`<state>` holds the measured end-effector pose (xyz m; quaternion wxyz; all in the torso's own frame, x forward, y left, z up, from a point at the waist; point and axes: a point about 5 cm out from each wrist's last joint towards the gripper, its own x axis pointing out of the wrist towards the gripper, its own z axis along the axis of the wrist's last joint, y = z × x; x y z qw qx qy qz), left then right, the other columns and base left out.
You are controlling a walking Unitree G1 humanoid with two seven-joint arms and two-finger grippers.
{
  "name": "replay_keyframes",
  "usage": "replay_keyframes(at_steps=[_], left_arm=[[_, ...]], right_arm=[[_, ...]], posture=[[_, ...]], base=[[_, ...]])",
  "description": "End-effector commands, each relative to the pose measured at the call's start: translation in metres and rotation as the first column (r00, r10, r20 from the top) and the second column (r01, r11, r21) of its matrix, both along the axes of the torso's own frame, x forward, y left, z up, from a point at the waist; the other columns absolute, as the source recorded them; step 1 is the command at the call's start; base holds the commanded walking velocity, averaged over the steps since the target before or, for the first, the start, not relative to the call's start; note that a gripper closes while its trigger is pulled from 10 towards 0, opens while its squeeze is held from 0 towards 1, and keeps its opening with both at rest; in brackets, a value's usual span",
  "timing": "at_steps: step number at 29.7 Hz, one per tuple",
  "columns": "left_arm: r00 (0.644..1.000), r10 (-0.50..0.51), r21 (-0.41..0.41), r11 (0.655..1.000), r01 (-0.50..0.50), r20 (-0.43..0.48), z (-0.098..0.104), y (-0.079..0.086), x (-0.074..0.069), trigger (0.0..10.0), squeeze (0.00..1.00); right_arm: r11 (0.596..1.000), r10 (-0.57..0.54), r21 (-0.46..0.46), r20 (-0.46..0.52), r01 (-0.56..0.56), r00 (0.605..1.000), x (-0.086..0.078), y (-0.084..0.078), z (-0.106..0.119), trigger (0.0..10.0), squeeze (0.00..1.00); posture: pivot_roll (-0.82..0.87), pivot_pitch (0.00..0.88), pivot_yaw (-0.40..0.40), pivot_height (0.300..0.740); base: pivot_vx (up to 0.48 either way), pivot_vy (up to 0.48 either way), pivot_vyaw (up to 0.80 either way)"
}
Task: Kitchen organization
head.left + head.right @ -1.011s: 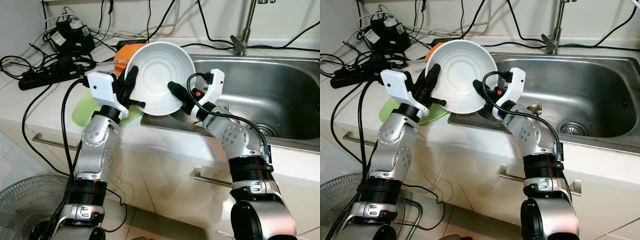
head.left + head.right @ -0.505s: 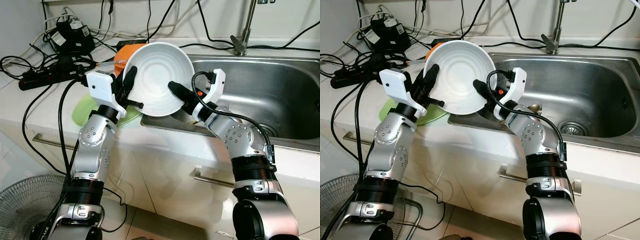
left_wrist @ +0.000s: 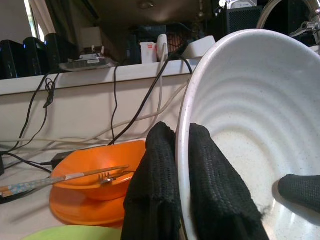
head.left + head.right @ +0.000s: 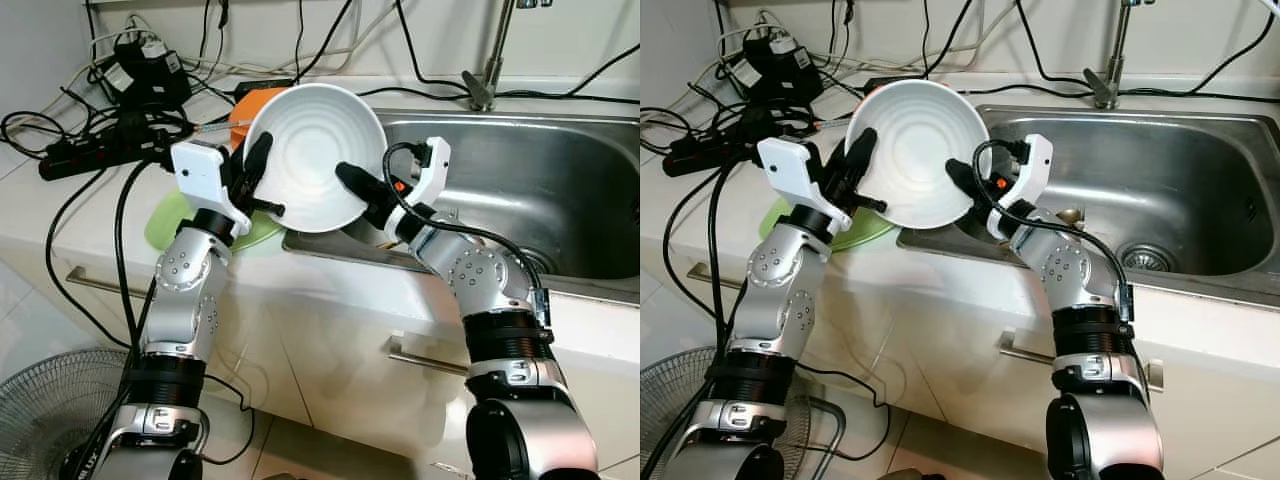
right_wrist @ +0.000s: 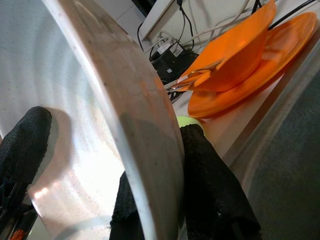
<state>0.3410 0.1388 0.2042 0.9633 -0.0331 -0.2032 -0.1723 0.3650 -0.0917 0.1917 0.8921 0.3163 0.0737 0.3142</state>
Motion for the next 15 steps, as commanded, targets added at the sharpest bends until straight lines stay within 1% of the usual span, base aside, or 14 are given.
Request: replay_keyframes(at_steps=[1, 3, 4, 6, 7, 10, 15], left_arm=[[0.996, 0.069, -0.012, 0.998, -0.069, 0.047, 0.011, 0.015, 0.0, 10.0, 1.0], [0.997, 0.058, -0.014, 0.998, -0.057, 0.043, 0.009, 0.011, -0.001, 10.0, 1.0], [0.999, 0.031, -0.017, 0.999, -0.031, 0.03, 0.005, 0.004, -0.003, 10.0, 1.0], [1.0, 0.008, -0.015, 1.0, -0.007, 0.016, 0.001, -0.002, -0.004, 10.0, 1.0], [1.0, 0.008, -0.015, 1.0, -0.007, 0.016, 0.001, -0.002, -0.004, 10.0, 1.0], [0.999, -0.036, -0.011, 0.999, 0.036, -0.007, -0.006, -0.015, -0.008, 10.0, 1.0], [0.997, -0.071, -0.006, 0.997, 0.071, -0.022, -0.009, -0.022, -0.011, 10.0, 1.0]], right_arm=[[0.998, -0.065, -0.005, -0.005, 0.065, 0.998, 0.004, -0.014, 0.002, 0.0, 0.0], [0.998, -0.066, -0.004, -0.006, 0.066, 0.998, 0.004, -0.014, 0.002, 0.0, 0.0], [0.998, -0.069, -0.002, -0.008, 0.069, 0.998, 0.004, -0.014, 0.002, 0.0, 0.0], [0.997, -0.077, 0.002, -0.013, 0.077, 0.997, 0.004, -0.014, 0.001, 0.0, 0.0], [0.997, -0.077, 0.002, -0.013, 0.077, 0.997, 0.004, -0.014, 0.001, 0.0, 0.0], [0.994, -0.11, 0.012, -0.026, 0.11, 0.994, 0.006, -0.016, 0.001, 0.0, 0.0], [0.989, -0.145, 0.014, -0.038, 0.145, 0.989, 0.008, -0.017, 0.0, 0.0, 0.0]], posture=[[-0.03, 0.0, 0.159, 0.74], [-0.03, 0.0, 0.158, 0.74], [-0.03, 0.0, 0.157, 0.74], [-0.03, 0.0, 0.157, 0.74], [-0.03, 0.0, 0.157, 0.74], [-0.03, 0.0, 0.156, 0.74], [-0.03, 0.0, 0.155, 0.74]], base=[[0.0, 0.0, 0.0], [0.0, 0.0, 0.0], [0.0, 0.0, 0.0], [0.0, 0.0, 0.0], [0.0, 0.0, 0.0], [0.0, 0.0, 0.0], [0.0, 0.0, 0.0]])
